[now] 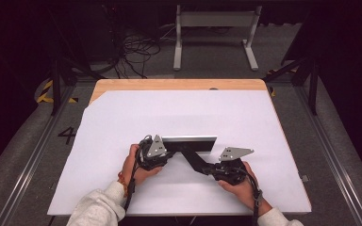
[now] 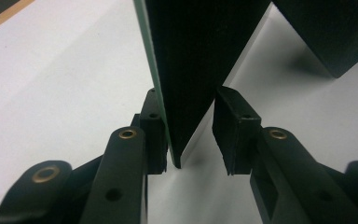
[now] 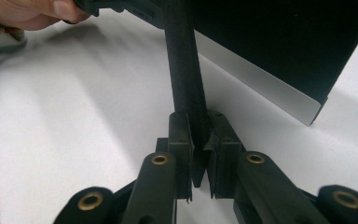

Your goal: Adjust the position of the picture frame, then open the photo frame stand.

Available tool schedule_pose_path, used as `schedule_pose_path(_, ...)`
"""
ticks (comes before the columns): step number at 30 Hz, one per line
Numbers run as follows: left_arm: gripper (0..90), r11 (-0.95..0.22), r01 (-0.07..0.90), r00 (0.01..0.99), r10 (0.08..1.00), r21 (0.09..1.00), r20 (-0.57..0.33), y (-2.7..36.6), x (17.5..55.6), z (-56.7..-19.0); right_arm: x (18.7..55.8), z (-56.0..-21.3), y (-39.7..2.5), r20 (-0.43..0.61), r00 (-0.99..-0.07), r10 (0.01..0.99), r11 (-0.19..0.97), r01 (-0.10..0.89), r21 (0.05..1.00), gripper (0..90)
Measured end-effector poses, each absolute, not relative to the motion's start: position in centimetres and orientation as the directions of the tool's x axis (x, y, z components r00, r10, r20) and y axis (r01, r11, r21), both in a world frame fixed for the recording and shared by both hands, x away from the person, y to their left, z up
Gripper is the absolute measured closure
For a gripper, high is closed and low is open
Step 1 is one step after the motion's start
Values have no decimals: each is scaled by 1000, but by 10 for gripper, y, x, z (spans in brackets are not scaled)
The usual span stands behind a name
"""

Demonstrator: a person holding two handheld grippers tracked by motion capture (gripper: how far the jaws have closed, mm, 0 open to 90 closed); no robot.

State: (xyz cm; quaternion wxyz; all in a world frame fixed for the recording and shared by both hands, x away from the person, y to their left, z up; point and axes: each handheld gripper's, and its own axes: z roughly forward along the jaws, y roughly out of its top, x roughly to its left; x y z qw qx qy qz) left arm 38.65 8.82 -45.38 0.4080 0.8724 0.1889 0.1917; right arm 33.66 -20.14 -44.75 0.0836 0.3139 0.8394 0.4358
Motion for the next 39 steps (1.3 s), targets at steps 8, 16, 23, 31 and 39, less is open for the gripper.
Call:
schedule_pose_path(8,666,-604,164,851,487,780,198,88,389,-454,338,-450,-200,136,-788,600,426,459,780,830)
schedule_pose_path(16,664,-607,159,852,483,779,203,88,390,-454,337,-451,-200,139,-785,604,421,462,780,833)
schedule_pose_path(23,663,-604,163,853,484,780,197,87,391,-454,336,-452,-201,135,-782,608,422,463,780,836)
schedule_pose_path(31,666,-598,168,856,483,784,186,89,392,-454,336,-452,-202,138,-784,606,424,464,778,836)
schedule_pose_path(39,652,-576,143,854,483,805,193,96,387,-447,334,-452,-204,133,-781,610,427,465,775,836)
